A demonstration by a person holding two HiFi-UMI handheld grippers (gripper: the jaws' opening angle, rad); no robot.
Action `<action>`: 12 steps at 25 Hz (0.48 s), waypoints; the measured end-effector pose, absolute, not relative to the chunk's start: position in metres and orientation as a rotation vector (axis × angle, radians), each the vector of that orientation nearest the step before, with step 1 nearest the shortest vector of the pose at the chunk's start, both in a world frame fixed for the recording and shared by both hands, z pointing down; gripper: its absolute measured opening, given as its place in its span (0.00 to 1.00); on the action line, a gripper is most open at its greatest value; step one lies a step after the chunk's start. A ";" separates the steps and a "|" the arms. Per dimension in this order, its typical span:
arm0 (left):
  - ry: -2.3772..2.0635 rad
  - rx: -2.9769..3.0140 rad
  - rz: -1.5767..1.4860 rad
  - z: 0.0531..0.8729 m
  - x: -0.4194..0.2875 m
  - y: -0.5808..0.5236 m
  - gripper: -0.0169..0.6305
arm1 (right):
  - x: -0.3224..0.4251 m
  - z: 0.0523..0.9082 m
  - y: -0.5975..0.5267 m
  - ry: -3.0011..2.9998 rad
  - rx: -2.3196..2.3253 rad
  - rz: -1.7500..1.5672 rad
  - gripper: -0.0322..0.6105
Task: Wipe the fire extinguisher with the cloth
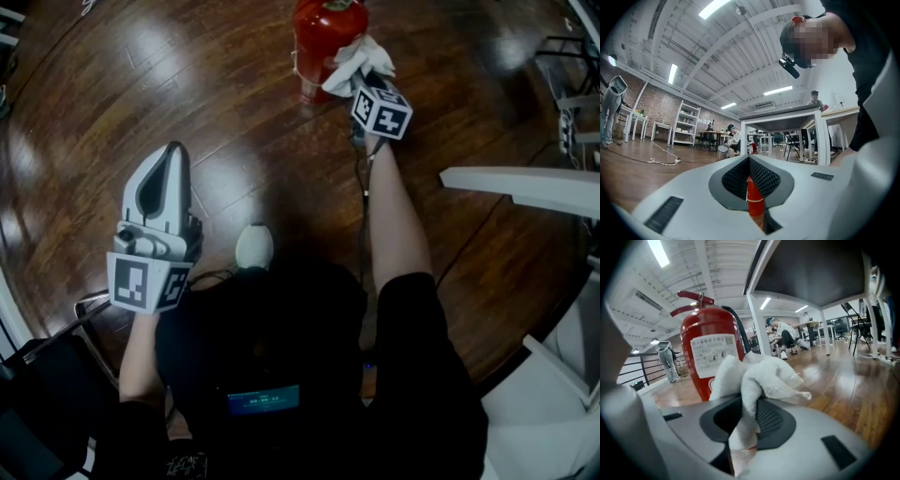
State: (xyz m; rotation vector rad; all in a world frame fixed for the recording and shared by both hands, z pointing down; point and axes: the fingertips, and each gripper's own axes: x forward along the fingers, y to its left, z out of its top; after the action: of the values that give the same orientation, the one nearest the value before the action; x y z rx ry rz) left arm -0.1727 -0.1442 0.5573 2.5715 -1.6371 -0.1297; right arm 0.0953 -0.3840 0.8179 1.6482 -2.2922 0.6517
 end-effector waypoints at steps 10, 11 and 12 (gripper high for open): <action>-1.642 2.569 -0.126 0.557 -0.175 -0.143 0.03 | 0.090 0.854 -0.373 -2.197 1.599 0.747 0.20; -1.638 2.574 -0.141 0.555 -0.174 -0.142 0.03 | 0.089 0.855 -0.372 -2.192 1.590 0.742 0.20; -1.636 2.575 -0.154 0.554 -0.174 -0.142 0.03 | 0.089 0.854 -0.371 -2.190 1.584 0.736 0.20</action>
State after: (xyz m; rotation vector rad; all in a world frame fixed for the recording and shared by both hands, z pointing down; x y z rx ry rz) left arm -0.1738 -0.1418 0.5541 2.5749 -1.6355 -0.1542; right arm 0.0894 -0.3710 0.8545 1.5839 -2.1899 0.7363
